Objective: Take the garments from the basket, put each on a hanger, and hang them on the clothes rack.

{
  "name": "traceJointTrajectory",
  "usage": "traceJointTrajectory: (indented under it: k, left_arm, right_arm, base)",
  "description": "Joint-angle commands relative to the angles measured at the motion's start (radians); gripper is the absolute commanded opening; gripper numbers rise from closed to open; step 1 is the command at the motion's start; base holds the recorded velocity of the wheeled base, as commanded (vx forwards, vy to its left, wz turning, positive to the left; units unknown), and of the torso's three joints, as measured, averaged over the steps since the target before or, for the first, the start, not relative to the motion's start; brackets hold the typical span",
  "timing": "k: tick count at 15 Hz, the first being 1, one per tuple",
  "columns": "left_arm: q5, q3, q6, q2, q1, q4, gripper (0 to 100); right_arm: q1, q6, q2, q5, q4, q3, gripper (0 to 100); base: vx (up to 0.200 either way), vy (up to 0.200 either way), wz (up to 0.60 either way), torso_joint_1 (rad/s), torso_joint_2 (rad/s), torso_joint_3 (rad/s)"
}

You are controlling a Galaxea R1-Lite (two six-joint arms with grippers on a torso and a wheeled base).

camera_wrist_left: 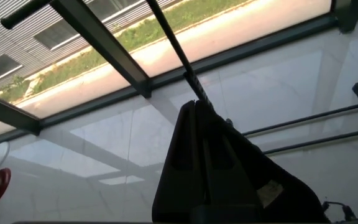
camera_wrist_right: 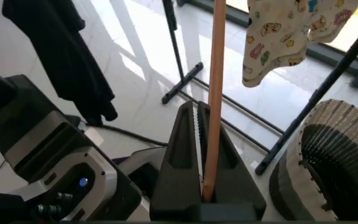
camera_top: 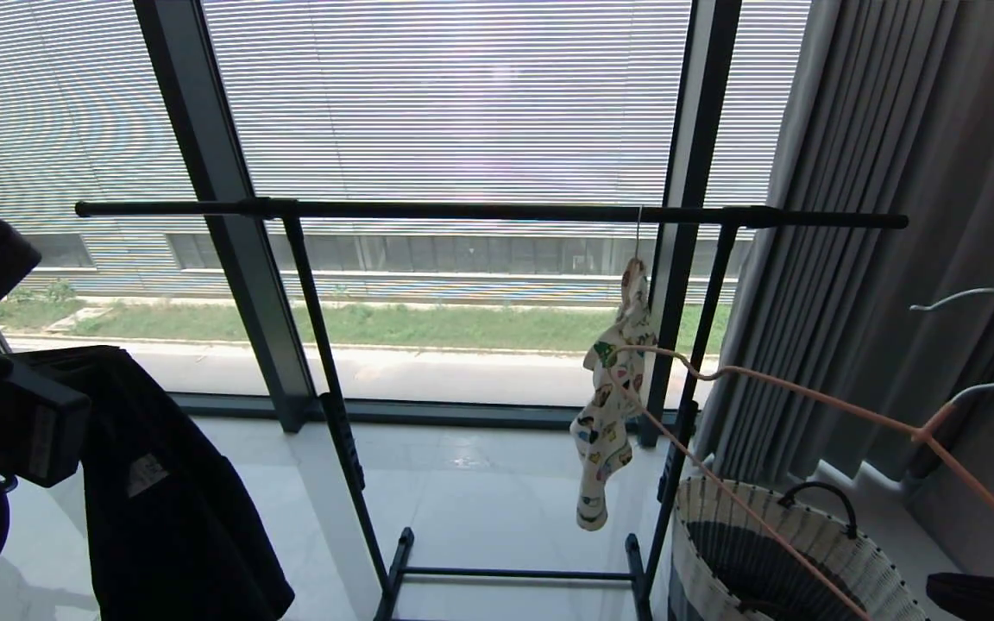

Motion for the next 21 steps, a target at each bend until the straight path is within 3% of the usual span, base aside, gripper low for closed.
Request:
traceJointTrajectory:
  k: [1, 3, 5, 6, 11, 14, 17, 21]
  left_arm:
    - [0.023, -0.003, -0.085, 0.055, -0.113, -0.017, 0]
    - [0.151, -0.028, -0.208, 0.176, -0.197, -0.09, 0]
    - [0.283, -0.097, -0.351, 0.314, -0.258, -0.14, 0]
    - [0.314, -0.138, -0.4, 0.366, -0.283, -0.14, 0]
    - [0.337, -0.192, -0.417, 0.472, -0.315, -0.154, 0]
    - [0.337, -0.189, -0.417, 0.474, -0.327, -0.169, 0]
    - [0.339, -0.192, -0.417, 0.465, -0.344, -0.171, 0]
    - [0.339, -0.192, -0.417, 0.457, -0.364, -0.189, 0]
  right_arm:
    - [0.059, -0.053, 0.134, 0.095, -0.061, -0.006, 0]
    - [0.065, -0.147, 0.255, 0.207, -0.137, -0.009, 0]
    - [0.069, -0.228, 0.361, 0.227, -0.219, -0.01, 0]
    - [0.093, -0.231, 0.395, 0.235, -0.249, -0.015, 0]
    - [0.194, -0.228, 0.511, 0.239, -0.299, -0.11, 0]
    - [0.194, -0.228, 0.539, 0.239, -0.305, -0.13, 0]
    - [0.193, -0.201, 0.633, 0.233, -0.446, -0.134, 0]
    - [0.194, -0.153, 0.659, 0.233, -0.489, -0.159, 0]
  base:
    - [0.0, 0.0, 0.0, 0.0, 0.0, 0.0]
    - [0.0, 0.0, 0.0, 0.0, 0.0, 0.0]
    - [0.0, 0.0, 0.0, 0.0, 0.0, 0.0]
    - [0.0, 0.0, 0.0, 0.0, 0.0, 0.0]
    - [0.0, 0.0, 0.0, 0.0, 0.0, 0.0]
    - [0.0, 0.0, 0.0, 0.0, 0.0, 0.0]
    - [0.0, 0.0, 0.0, 0.0, 0.0, 0.0]
    - [0.0, 0.0, 0.0, 0.0, 0.0, 0.0]
